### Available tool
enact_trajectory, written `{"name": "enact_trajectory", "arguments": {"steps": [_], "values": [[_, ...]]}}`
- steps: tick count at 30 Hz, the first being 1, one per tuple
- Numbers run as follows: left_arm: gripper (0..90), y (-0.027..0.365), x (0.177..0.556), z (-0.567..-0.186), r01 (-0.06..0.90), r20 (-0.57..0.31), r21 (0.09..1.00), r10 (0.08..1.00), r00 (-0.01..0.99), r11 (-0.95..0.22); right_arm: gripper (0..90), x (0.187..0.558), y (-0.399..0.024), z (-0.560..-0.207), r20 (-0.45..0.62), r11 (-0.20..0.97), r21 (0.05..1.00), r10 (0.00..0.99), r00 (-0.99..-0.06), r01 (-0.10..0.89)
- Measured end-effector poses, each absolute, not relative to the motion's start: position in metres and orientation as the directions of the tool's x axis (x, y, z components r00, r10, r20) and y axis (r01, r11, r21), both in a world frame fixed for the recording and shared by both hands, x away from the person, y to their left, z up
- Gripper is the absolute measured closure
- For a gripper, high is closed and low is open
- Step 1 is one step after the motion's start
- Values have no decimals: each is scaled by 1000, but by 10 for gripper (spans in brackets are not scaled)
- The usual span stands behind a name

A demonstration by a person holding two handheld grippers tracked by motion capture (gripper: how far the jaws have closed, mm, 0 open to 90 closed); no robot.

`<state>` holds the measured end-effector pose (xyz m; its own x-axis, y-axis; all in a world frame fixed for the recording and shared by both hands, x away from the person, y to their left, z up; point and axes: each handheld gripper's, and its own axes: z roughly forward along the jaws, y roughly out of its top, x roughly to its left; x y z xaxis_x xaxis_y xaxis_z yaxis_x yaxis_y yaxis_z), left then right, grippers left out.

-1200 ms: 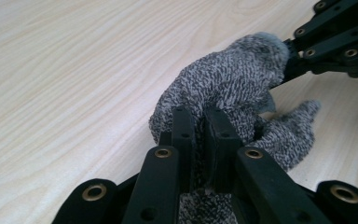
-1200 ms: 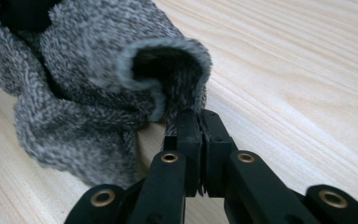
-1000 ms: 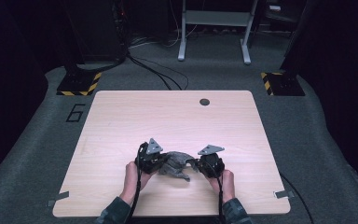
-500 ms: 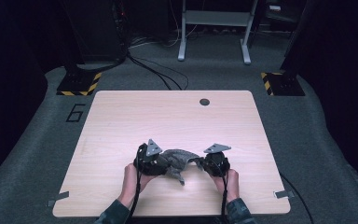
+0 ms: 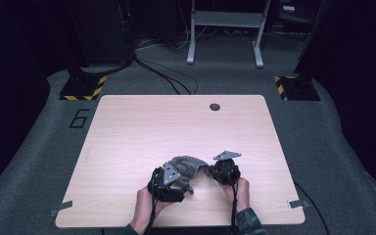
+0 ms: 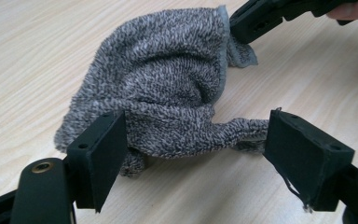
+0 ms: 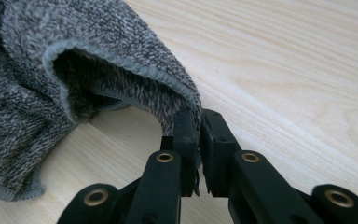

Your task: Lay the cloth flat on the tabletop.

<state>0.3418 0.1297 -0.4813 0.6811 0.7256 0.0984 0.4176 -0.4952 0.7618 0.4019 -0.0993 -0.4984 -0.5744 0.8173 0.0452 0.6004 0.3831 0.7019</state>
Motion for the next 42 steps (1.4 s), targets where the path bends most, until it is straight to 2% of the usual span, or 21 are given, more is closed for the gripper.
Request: {"name": "enact_trajectory", "arguments": {"steps": [2, 3, 4, 7, 8, 9, 10, 11, 14, 26, 42], "values": [[231, 129, 344, -485, 427, 97, 748, 721, 687, -507, 848, 402, -99, -500, 54, 378, 698, 819, -571, 608], [284, 128, 345, -487, 434, 94, 744, 723, 685, -508, 845, 402, -98, -501, 59, 376, 694, 820, -569, 614], [284, 129, 346, -489, 437, 89, 745, 724, 684, -504, 845, 402, -98, -501, 59, 376, 694, 820, -569, 614], [437, 130, 348, -493, 447, 89, 739, 730, 677, -505, 849, 402, -98, -505, 56, 381, 689, 820, -570, 616], [563, 132, 348, -494, 442, 87, 740, 724, 684, -507, 856, 402, -96, -508, 64, 382, 681, 819, -570, 624], [563, 133, 348, -494, 436, 87, 744, 719, 689, -507, 856, 402, -96, -508, 64, 382, 681, 819, -570, 624], [697, 134, 349, -497, 427, 85, 754, 719, 690, -499, 863, 402, -95, -511, 60, 390, 680, 814, -577, 621], [737, 134, 349, -497, 427, 85, 754, 719, 690, -499, 863, 402, -95, -511, 60, 390, 680, 814, -577, 621], [783, 137, 350, -498, 425, 77, 759, 717, 692, -492, 877, 401, -94, -513, 52, 399, 680, 811, -583, 616], [805, 155, 358, -474, 416, 62, 789, 732, 678, -452, 892, 400, -98, -513, 45, 405, 677, 811, -584, 614], [807, 163, 386, -442, 375, 106, 820, 758, 643, -433, 891, 392, -106, -512, 28, 416, 670, 813, -581, 615]]}}
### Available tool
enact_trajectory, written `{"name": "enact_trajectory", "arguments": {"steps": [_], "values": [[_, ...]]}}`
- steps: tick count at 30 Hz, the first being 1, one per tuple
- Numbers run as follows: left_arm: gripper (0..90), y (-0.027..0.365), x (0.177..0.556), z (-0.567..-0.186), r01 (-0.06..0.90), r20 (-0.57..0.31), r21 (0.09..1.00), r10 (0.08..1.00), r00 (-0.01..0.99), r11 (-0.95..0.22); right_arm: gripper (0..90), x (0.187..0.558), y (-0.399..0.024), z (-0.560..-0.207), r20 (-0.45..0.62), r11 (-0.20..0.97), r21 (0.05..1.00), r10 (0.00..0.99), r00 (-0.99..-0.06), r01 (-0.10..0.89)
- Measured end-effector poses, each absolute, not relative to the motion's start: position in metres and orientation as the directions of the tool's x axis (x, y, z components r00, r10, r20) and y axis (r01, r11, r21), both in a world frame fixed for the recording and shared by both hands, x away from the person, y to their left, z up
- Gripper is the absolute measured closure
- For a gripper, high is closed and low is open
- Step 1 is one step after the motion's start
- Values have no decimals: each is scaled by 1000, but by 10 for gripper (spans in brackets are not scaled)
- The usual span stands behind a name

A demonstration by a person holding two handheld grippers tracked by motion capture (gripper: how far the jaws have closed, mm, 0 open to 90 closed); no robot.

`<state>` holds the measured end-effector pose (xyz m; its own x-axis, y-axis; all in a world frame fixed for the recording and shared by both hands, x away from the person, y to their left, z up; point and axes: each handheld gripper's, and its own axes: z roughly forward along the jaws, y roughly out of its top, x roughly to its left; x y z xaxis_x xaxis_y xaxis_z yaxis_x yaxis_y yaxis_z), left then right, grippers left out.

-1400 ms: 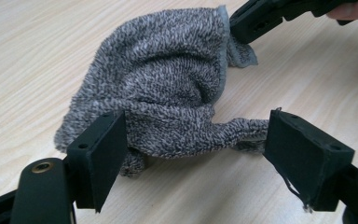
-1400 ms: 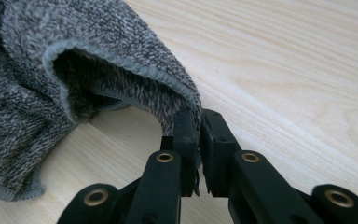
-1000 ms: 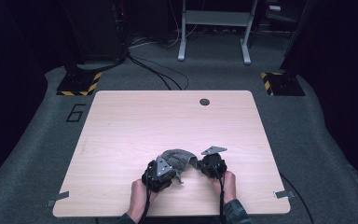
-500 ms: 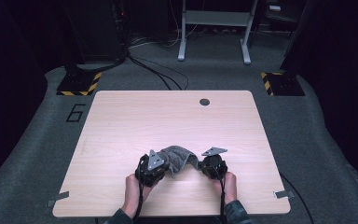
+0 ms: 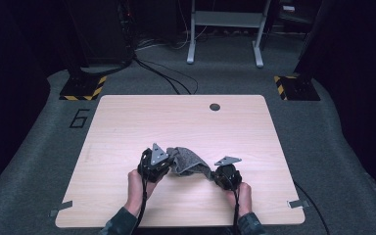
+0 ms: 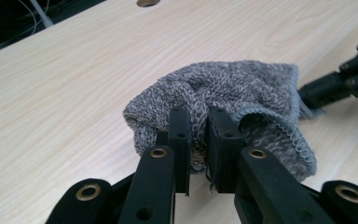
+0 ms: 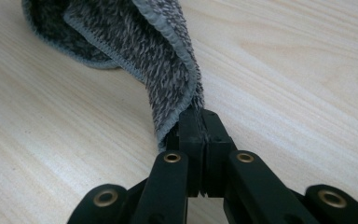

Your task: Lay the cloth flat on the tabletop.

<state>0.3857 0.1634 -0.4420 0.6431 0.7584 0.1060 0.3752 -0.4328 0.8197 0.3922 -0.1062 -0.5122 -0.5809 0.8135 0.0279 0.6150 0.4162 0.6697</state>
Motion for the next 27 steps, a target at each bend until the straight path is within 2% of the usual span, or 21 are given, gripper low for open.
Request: {"name": "enact_trajectory", "arguments": {"steps": [10, 11, 14, 15, 16, 17, 18, 19, 20, 25, 27], "values": [[785, 156, 419, -439, 405, 90, 806, 765, 638, -432, 884, 385, -106, -511, 40, 416, 667, 809, -587, 618], [765, 154, 422, -440, 409, 90, 804, 769, 633, -431, 882, 384, -106, -511, 44, 417, 664, 808, -588, 621], [613, 151, 433, -444, 436, 71, 796, 780, 621, -420, 866, 384, -107, -511, 52, 407, 668, 809, -585, 623], [483, 151, 434, -444, 446, 69, 791, 784, 617, -420, 837, 384, -108, -509, 59, 397, 672, 813, -579, 626], [483, 151, 435, -446, 453, 60, 792, 791, 609, -409, 837, 384, -108, -509, 59, 397, 672, 813, -579, 626], [412, 153, 434, -447, 455, 58, 791, 792, 608, -408, 783, 384, -112, -507, 54, 393, 686, 812, -581, 612], [387, 153, 434, -447, 455, 58, 791, 792, 608, -408, 783, 384, -112, -507, 54, 393, 686, 812, -581, 612], [371, 154, 432, -448, 456, 53, 794, 793, 607, -402, 710, 384, -117, -504, 51, 383, 703, 813, -580, 599], [371, 155, 430, -448, 454, 50, 798, 795, 605, -396, 710, 384, -117, -504, 51, 383, 703, 813, -580, 599], [325, 167, 413, -452, 462, 17, 805, 794, 607, -371, 530, 388, -122, -489, 51, 343, 743, 827, -560, 574], [322, 168, 410, -453, 466, 12, 804, 794, 608, -369, 507, 391, -119, -482, 29, 353, 754, 824, -566, 553]]}}
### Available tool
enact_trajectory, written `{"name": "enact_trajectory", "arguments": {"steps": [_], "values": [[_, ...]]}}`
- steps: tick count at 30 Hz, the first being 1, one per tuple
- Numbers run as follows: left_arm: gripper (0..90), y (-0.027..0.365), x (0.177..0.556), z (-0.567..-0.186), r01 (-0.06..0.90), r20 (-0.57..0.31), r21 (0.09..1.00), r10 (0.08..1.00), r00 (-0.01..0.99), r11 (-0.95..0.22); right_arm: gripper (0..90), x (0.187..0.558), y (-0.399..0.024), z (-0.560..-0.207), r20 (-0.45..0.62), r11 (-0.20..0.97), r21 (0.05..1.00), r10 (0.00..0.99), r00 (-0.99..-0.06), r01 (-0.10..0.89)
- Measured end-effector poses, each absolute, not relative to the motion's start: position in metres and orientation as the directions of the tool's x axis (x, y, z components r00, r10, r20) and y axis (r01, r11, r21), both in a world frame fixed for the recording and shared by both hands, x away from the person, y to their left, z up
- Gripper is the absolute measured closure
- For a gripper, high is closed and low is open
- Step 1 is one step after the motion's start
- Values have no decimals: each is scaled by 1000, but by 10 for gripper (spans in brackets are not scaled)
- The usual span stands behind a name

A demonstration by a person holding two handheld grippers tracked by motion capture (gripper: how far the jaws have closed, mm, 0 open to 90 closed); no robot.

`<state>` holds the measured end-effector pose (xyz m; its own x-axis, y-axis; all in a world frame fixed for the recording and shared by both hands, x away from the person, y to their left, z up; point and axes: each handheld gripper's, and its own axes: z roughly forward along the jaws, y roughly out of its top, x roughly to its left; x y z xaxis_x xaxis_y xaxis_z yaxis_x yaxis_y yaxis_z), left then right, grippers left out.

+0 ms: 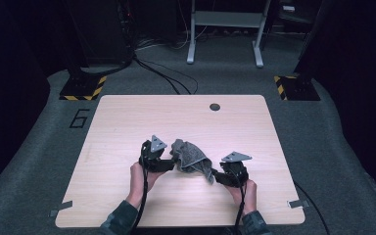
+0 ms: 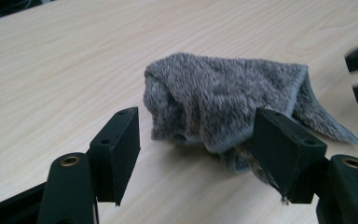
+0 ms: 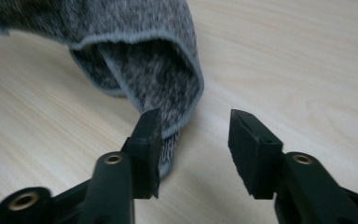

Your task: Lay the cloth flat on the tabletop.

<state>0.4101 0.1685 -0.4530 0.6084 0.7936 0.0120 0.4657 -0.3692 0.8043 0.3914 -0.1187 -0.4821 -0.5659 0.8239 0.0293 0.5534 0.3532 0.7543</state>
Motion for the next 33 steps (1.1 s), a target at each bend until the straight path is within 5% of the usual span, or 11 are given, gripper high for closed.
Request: {"name": "enact_trajectory", "arguments": {"steps": [10, 19, 27, 33], "values": [[320, 175, 395, -479, 535, -50, 750, 773, 633, -390, 413, 411, -85, -470, -82, 473, 728, 779, -622, 496], [367, 150, 408, -503, 544, -32, 720, 763, 646, -430, 579, 421, -71, -474, -110, 541, 702, 725, -680, 463], [685, 140, 414, -511, 536, -23, 727, 765, 644, -430, 838, 428, -70, -480, -103, 539, 698, 727, -679, 471], [848, 141, 414, -511, 521, 0, 728, 760, 650, -446, 871, 427, -73, -478, -93, 509, 707, 755, -649, 491]]}}
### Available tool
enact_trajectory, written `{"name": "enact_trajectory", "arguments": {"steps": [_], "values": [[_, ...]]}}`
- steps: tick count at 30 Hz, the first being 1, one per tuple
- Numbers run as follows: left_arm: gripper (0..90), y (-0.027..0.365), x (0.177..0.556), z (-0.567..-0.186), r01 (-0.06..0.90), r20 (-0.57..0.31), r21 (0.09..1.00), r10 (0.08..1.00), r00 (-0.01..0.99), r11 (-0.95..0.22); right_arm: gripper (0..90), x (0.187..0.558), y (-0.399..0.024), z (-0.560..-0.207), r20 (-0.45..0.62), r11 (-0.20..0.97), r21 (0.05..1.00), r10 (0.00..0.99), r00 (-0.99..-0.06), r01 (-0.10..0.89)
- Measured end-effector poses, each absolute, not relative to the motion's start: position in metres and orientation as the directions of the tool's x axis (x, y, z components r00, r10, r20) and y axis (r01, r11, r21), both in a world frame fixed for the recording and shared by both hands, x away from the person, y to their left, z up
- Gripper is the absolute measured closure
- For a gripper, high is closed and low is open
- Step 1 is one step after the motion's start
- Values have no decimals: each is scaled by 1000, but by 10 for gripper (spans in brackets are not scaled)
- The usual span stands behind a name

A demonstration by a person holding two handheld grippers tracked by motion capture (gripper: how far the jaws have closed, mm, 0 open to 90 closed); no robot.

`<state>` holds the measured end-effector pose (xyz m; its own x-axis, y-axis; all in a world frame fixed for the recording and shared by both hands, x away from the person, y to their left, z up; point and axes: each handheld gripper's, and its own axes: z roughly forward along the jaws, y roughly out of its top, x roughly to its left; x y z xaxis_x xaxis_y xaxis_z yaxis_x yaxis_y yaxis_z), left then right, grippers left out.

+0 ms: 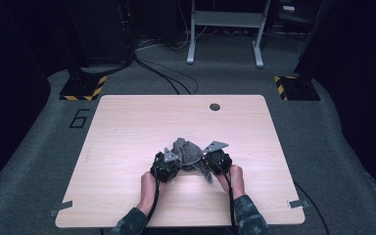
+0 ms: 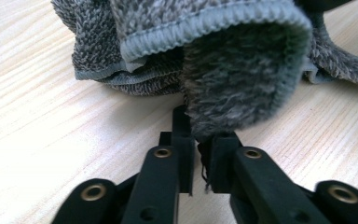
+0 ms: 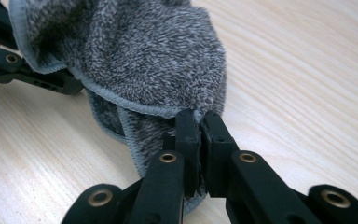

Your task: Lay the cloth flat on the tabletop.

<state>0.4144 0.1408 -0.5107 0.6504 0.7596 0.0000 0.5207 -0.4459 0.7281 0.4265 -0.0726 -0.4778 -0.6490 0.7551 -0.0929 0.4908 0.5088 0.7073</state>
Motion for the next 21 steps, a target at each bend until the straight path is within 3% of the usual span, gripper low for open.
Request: {"name": "enact_trajectory", "arguments": {"steps": [21], "values": [[867, 180, 399, -494, 511, 9, 759, 792, 611, -403, 867, 427, -133, -471, 6, 342, 728, 864, -504, 594]]}}
